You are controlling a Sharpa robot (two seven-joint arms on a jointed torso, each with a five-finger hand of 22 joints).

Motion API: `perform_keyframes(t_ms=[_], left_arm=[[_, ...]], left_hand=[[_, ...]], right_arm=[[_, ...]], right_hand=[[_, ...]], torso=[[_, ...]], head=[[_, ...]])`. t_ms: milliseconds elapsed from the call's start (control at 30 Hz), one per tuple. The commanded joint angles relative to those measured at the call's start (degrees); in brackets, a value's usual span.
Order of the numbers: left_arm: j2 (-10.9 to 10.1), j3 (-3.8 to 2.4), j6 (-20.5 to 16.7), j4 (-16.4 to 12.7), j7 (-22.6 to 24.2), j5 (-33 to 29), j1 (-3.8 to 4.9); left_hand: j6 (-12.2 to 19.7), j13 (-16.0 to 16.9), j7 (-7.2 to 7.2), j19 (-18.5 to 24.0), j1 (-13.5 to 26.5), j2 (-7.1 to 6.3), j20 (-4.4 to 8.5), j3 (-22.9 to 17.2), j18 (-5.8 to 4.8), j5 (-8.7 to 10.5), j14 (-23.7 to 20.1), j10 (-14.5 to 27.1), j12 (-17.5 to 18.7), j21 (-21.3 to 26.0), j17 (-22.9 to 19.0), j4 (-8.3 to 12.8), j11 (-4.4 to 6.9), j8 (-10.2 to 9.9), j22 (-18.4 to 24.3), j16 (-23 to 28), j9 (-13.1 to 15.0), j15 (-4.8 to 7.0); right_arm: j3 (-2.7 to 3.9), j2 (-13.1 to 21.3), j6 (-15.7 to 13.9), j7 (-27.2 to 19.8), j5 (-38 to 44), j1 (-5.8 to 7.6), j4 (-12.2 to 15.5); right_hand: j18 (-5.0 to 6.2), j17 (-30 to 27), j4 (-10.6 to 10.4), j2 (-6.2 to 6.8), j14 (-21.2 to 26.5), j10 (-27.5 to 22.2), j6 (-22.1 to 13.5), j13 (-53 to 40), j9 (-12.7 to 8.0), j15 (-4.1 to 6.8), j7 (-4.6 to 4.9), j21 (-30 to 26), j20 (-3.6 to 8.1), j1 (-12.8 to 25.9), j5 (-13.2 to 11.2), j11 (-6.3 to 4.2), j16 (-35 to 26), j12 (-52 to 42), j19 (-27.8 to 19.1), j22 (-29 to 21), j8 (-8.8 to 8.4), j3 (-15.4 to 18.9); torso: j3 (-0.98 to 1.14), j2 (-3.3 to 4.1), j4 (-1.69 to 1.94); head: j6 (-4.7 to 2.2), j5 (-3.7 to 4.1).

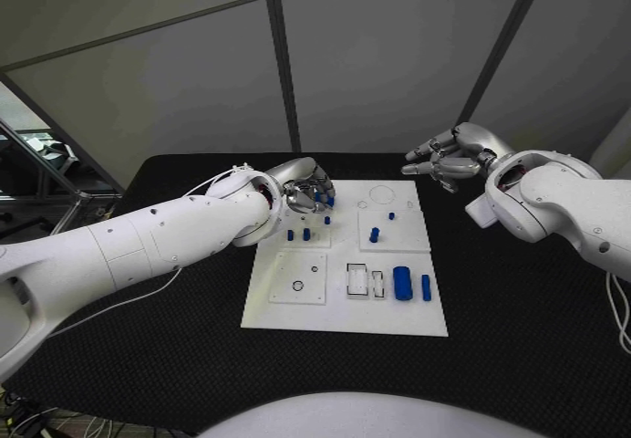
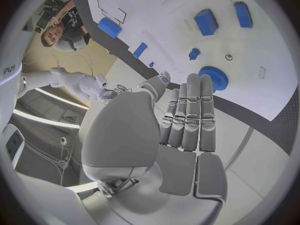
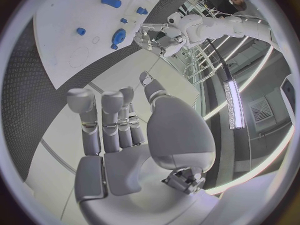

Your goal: Assemble the parts on the task board

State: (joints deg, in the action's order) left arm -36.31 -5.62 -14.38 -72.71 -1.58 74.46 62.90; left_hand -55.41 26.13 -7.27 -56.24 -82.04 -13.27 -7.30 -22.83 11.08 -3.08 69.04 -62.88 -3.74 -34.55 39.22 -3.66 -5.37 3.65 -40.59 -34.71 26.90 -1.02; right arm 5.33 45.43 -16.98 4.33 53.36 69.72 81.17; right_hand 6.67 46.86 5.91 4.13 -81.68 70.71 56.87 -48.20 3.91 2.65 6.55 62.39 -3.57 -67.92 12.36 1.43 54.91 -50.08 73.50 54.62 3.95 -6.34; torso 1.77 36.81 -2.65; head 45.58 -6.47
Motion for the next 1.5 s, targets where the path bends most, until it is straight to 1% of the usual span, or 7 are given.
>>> perform_keyframes(t_ms=[33,133,267,367,500,1200,1500], left_arm=[[1.0,0.28,3.1,0.8,1.6,9.9,0.28],[1.9,0.63,4.9,1.6,0.4,12.6,0.41],[2.9,0.84,6.7,2.5,-1.1,15.0,0.52],[3.4,0.9,7.9,3.1,-1.9,15.9,0.59],[3.8,0.94,9.1,3.8,-2.8,16.8,0.65],[6.3,0.95,11.2,7.3,-3.2,18.4,0.94],[6.9,0.96,11.8,8.0,-3.2,18.4,1.0]], left_hand=[[-0.6,-2.3,-0.01,-2.1,0.7,0.01,0.3,1.0,-0.68,0.13,2.7,0.2,-0.2,-1.1,1.1,0.0,0.38,0.2,-0.7,-2.7,-1.7,0.48],[-0.9,-4.3,-0.13,-4.0,1.0,0.11,0.78,1.9,-0.62,0.19,4.7,0.1,-0.2,-2.6,2.9,-0.1,0.53,0.3,-1.7,-6.5,-3.2,0.67],[-1.8,-6.9,-0.25,-5.9,1.0,0.6,1.14,2.8,-0.68,0.14,8.2,0.2,-0.3,-5.2,9.3,-0.3,0.66,0.4,-3.7,-15.8,-5.1,0.99],[-2.0,-8.2,-0.24,-6.2,1.0,0.69,1.24,3.3,-0.73,0.17,9.1,0.2,-0.4,-6.4,12.0,-0.3,0.68,0.4,-4.8,-19.7,-6.2,1.07],[-2.4,-9.9,-0.26,-8.3,0.7,1.14,1.21,3.6,-1.48,0.16,10.6,0.0,-0.6,-11.1,15.6,-0.4,0.66,0.5,-9.2,-24.7,-7.5,1.02],[-4.0,-13.4,-0.24,-10.0,-1.4,3.38,1.06,0.3,-2.22,0.01,11.7,-1.6,-1.3,-17.2,19.1,0.8,0.67,0.9,-15.2,-30.8,-10.0,0.95],[-4.8,-14.6,-0.32,-10.7,-1.5,3.94,1.09,-1.1,-2.54,0.0,12.1,-2.7,-1.7,-19.6,19.9,1.4,0.77,1.0,-17.5,-32.5,-10.8,0.98]], right_arm=[[0.03,-0.1,-0.2,-0.6,0.9,0.11,0.2],[0.03,-0.2,-0.2,-0.6,1.1,0.11,0.2],[0.03,-0.3,-0.2,-0.6,1.2,0.11,0.2],[0.03,-0.4,-0.1,-0.6,1.3,0.11,0.1],[0.03,-0.4,-0.2,-0.6,1.3,0.11,0.1],[0.03,-0.6,-0.1,-0.5,1.4,0.1,0.0],[0.03,-0.7,0.0,-0.5,1.4,0.1,-0.1]], right_hand=[[0.71,0.0,0.3,-0.01,-0.2,-0.5,-0.3,0.0,0.0,0.05,-0.21,-0.4,-0.09,0.2,0.2,0.05,-0.2,0.3,0.2,0.0,-0.2,0.0],[0.71,0.0,0.3,-0.01,-0.2,-0.5,-0.3,0.0,0.0,0.05,-0.21,-0.4,-0.09,0.2,0.2,0.05,-0.2,0.3,0.2,0.0,-0.2,0.0],[0.71,0.0,0.3,-0.01,-0.2,-0.5,-0.3,0.0,0.0,0.05,-0.21,-0.4,-0.09,0.2,0.2,0.05,-0.2,0.3,0.2,0.0,-0.2,0.0],[0.71,0.0,0.3,-0.01,-0.2,-0.5,-0.3,0.0,0.0,0.05,-0.21,-0.4,-0.09,0.2,0.2,0.05,-0.2,0.3,0.2,0.0,-0.2,0.0],[0.71,0.0,0.3,-0.01,-0.2,-0.5,-0.3,0.0,0.0,0.05,-0.21,-0.4,-0.09,0.2,0.2,0.05,-0.2,0.3,0.2,0.0,-0.2,0.0],[0.7,0.0,0.3,-0.04,-0.2,-0.5,-0.3,0.0,0.0,0.05,-0.21,-0.4,-0.09,0.2,0.2,0.04,-0.2,0.2,0.2,0.0,-0.19,-0.1],[0.68,0.1,0.4,-0.07,-0.3,-0.5,-0.2,-0.1,0.0,0.05,-0.21,-0.3,-0.09,0.2,0.2,0.04,-0.2,0.1,0.3,0.1,-0.18,-0.1]], torso=[[-0.03,0.01,0.07],[-0.02,0.0,0.09],[-0.05,-0.05,0.13],[-0.06,-0.04,0.09],[-0.05,-0.08,0.11],[-0.01,0.01,0.2],[-0.01,-0.04,0.11]], head=[[-0.02,0.15],[-0.01,0.23],[0.05,0.28],[0.07,0.24],[0.08,0.33],[0.01,0.62],[0.33,0.64]])
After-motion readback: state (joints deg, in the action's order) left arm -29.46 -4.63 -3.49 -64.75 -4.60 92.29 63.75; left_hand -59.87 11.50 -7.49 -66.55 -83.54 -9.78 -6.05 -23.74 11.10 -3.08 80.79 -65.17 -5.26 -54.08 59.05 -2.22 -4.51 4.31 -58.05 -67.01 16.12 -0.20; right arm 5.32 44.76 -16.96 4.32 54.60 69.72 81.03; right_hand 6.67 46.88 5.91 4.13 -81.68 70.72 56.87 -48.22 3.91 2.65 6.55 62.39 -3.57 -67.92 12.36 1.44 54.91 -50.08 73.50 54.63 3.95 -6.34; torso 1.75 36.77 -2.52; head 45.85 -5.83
